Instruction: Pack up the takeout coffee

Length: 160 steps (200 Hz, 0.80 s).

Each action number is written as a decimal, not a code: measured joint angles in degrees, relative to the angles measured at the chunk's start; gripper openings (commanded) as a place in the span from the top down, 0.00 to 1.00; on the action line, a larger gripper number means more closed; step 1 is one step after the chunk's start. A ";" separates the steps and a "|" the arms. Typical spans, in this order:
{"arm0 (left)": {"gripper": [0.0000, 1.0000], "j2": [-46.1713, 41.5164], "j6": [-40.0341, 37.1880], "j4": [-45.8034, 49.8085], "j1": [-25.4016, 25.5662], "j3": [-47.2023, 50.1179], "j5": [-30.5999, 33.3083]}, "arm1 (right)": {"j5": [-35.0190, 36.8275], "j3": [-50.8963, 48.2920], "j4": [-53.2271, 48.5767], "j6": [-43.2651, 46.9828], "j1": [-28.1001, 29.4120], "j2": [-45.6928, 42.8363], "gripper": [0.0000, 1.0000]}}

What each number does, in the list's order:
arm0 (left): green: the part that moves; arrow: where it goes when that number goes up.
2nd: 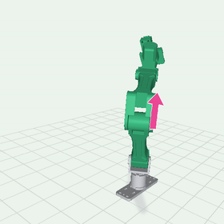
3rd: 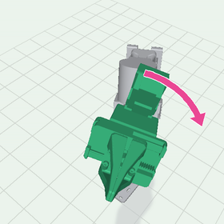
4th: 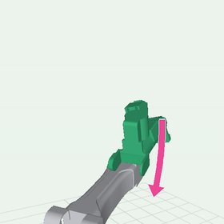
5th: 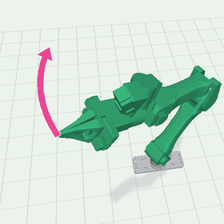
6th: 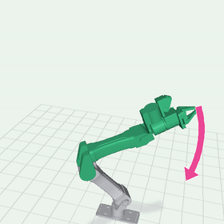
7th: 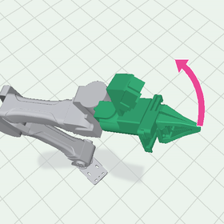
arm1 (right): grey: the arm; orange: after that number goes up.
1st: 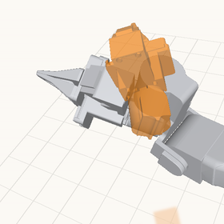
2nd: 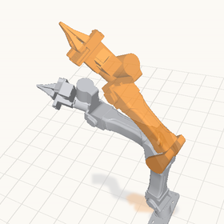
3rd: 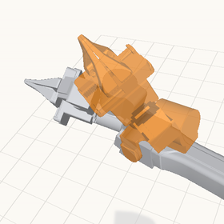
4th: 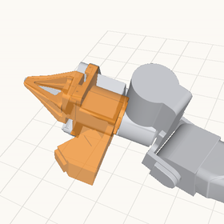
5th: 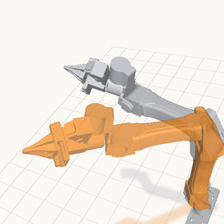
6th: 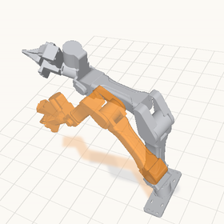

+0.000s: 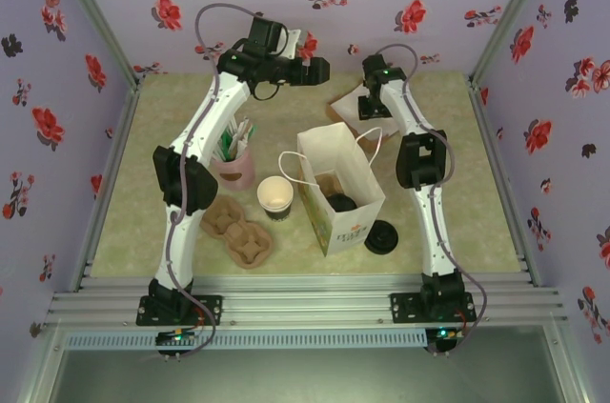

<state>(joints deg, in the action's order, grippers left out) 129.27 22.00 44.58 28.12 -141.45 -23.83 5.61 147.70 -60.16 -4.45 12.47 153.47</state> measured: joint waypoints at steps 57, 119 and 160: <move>0.01 0.00 -0.02 0.02 0.02 0.02 -0.24 | -0.72 0.22 -0.13 0.00 -0.11 0.00 0.66; 0.01 0.00 -0.07 0.28 0.11 0.15 -0.26 | -1.33 0.22 -0.20 0.02 -0.11 -0.02 0.87; 0.01 0.00 -0.07 0.44 0.11 0.94 -0.26 | -1.33 0.22 -0.22 -0.04 -0.11 -0.15 0.90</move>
<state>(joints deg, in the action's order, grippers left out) 129.27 21.93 45.01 28.23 -140.51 -24.10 4.27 147.92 -60.38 -4.49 12.36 153.32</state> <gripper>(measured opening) 0.992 0.099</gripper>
